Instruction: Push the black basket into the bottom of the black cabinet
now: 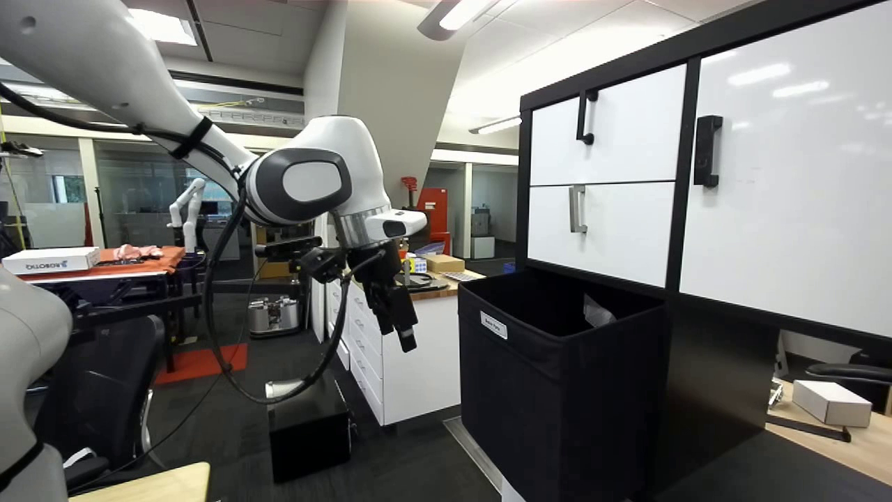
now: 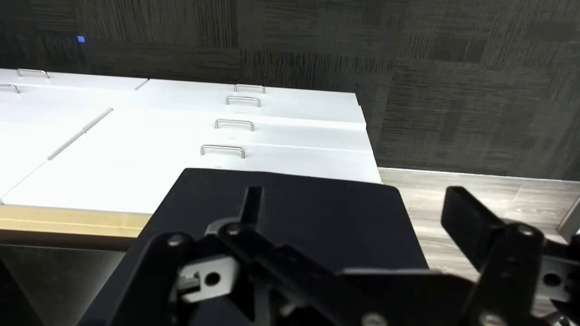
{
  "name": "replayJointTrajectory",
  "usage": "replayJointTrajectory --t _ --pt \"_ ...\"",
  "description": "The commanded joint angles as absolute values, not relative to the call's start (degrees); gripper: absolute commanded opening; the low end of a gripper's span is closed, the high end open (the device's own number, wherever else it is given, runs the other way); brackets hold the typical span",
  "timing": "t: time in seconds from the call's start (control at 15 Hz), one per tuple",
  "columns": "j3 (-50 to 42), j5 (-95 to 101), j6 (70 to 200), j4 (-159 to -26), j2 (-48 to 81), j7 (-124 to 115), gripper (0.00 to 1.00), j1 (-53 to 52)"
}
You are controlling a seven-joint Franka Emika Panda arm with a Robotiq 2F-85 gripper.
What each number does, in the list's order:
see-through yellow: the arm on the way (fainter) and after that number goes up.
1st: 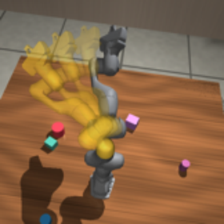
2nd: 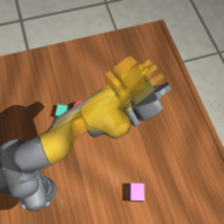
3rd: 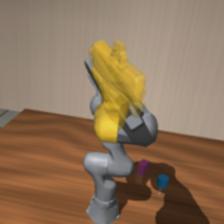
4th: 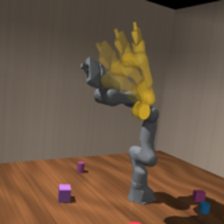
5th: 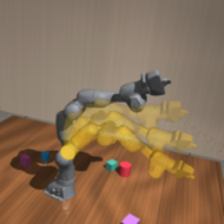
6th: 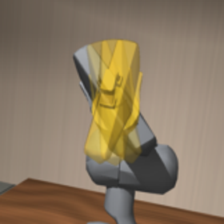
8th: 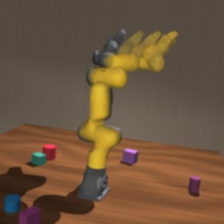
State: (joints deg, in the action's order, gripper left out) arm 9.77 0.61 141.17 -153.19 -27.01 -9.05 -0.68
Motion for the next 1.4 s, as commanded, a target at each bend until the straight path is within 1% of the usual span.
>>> replayJointTrajectory --t 0.0,0.07,0.13,0.2,0.33,0.4,0.47,0.73,1.0,1.07,1.33 --pt "9.13 2.84 147.35 -149.54 -19.92 -11.07 1.0 0.79" --pt "8.94 3.3 149.08 -148.77 -17.83 -11.17 1.0 1.19" --pt "8.67 3.5 150.63 -148.13 -16.06 -11.09 0.96 1.36" --pt "8.49 3.81 152.17 -147.52 -14.17 -11.09 0.74 1.58" --pt "8.06 4.55 155.14 -146.65 -11.13 -11.05 0.7 1.72" --pt "7.93 5.43 156.92 -146.37 -9.69 -11.38 0.64 1.91" --pt "7.8 6.4 158.23 -146.0 -8.47 -11.8 0.56 2.11" --pt "6.86 11.82 164.4 -144.7 -3.7 -15.28 0.31 3.16" --pt "7.11 22.09 168.29 -144.44 -2.58 -24.34 0.04 6.44" --pt "6.99 24.84 168.58 -144.23 -2.47 -26.79 0.01 7.02" --pt "6.72 33.9 169.35 -141.76 -0.42 -35.2 0.0 8.41"
